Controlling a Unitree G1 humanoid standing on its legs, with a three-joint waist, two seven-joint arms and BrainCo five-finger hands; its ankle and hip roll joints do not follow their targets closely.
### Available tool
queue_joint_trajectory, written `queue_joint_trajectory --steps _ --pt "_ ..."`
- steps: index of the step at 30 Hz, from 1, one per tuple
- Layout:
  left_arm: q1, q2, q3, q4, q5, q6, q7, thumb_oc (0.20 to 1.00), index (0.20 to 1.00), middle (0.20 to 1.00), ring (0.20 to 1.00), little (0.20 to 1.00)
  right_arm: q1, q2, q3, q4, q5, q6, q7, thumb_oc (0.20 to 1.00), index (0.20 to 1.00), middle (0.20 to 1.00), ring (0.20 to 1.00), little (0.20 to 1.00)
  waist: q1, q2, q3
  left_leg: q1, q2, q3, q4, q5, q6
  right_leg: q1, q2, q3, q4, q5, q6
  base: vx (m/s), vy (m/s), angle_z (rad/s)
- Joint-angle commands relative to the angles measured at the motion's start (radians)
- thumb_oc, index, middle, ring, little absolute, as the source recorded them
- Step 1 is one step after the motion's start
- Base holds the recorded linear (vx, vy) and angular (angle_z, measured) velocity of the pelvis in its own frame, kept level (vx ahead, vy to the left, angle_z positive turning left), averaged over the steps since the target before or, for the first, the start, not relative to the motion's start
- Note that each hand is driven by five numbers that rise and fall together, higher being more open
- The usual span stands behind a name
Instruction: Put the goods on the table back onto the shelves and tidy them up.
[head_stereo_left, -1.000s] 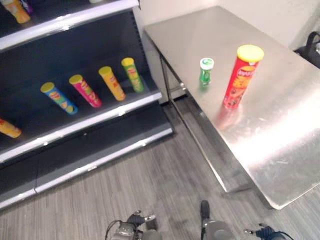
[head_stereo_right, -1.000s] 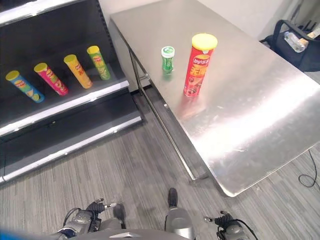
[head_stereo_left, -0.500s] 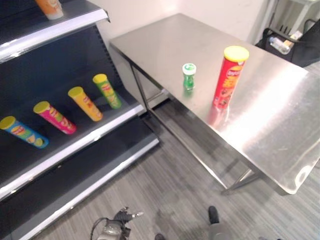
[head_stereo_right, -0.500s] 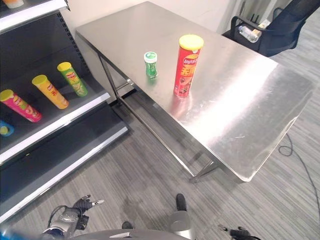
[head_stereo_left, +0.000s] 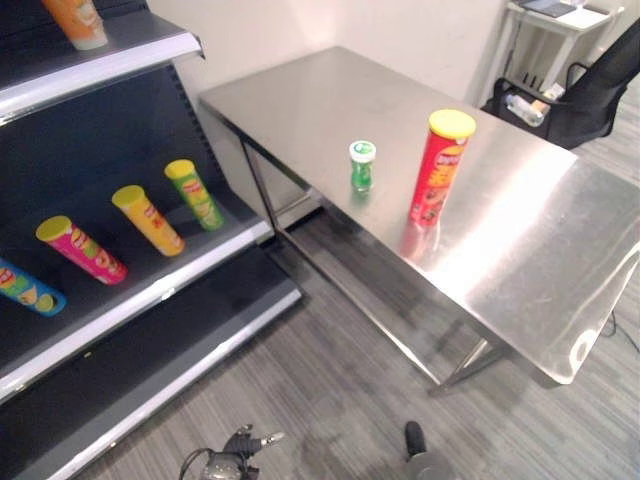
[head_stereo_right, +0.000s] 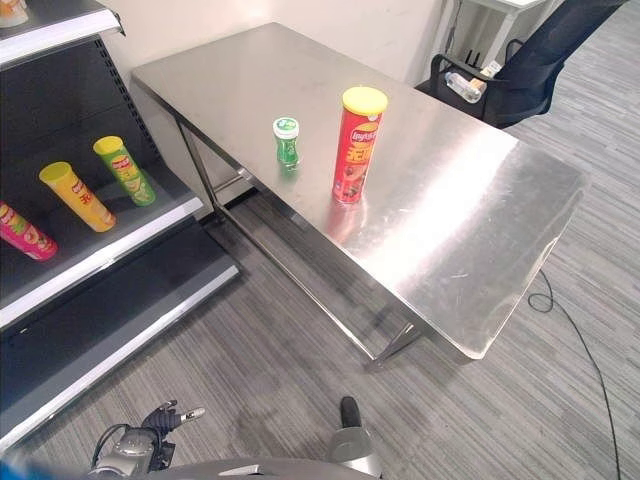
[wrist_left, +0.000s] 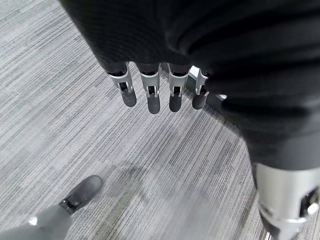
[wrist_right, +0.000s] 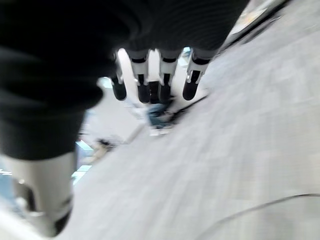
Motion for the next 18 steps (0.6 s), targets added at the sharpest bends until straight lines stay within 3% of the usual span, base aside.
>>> queue_joint_trajectory --steps 1,2,3,7,11,18 --pt "-0.047 0.036 0.039 0.039 0.032 -0.011 0.001 1.000 1.000 1.000 1.000 1.000 -0.116 -0.089 0.044 -0.085 -0.123 -0.049 0.009 1.000 1.000 1.000 1.000 1.000 0.060 -0.041 0.028 -0.028 0.041 -0.021 0.011 0.002 -0.030 0.028 -0.049 -0.042 0.115 -0.131 0.058 -0.02 -0.055 0.09" --pt "-0.047 0.036 0.039 0.039 0.032 -0.011 0.001 1.000 1.000 1.000 1.000 1.000 -0.117 -0.089 0.044 -0.085 -0.123 -0.049 0.009 1.000 1.000 1.000 1.000 1.000 0.060 -0.040 0.028 -0.028 0.041 -0.021 0.011 0.002 -0.030 0.028 -0.049 -0.042 0.115 -0.131 0.058 0.00 -0.102 0.14" --pt "-0.022 0.035 0.033 0.016 0.033 -0.011 -0.011 1.000 1.000 1.000 1.000 1.000 -0.183 -0.133 0.104 -0.244 -0.169 -0.076 0.031 1.000 1.000 1.000 1.000 1.000 0.088 -0.040 0.024 -0.025 0.053 -0.033 0.016 0.006 -0.038 0.049 -0.040 -0.055 0.110 -0.147 0.048 -0.01 -0.076 0.16" --pt "-0.005 0.037 0.026 0.002 0.031 -0.013 -0.016 1.000 1.000 1.000 1.000 1.000 -0.289 -0.167 0.212 -0.307 -0.180 -0.092 0.065 1.000 1.000 1.000 1.000 1.000 0.117 -0.039 0.016 -0.032 0.062 -0.046 0.015 0.021 -0.044 0.066 -0.029 -0.072 0.098 -0.151 0.037 -0.02 -0.073 0.16" --pt "0.014 0.035 0.008 0.005 0.028 -0.011 -0.018 1.000 1.000 1.000 1.000 1.000 -0.468 -0.196 0.414 -0.333 -0.171 -0.103 0.114 1.000 1.000 1.000 1.000 1.000 0.159 -0.036 0.014 -0.031 0.070 -0.066 0.016 0.033 -0.055 0.098 -0.021 -0.095 0.090 -0.160 0.025 -0.02 -0.063 0.19" --pt "0.036 0.032 -0.009 0.002 0.017 -0.011 -0.023 1.000 1.000 1.000 1.000 1.000 -0.647 -0.206 0.623 -0.298 -0.076 -0.115 0.196 1.000 1.000 1.000 1.000 1.000 0.191 -0.028 0.009 -0.030 0.079 -0.090 0.016 0.048 -0.072 0.137 -0.015 -0.137 0.081 -0.168 0.015 0.00 -0.046 0.23"
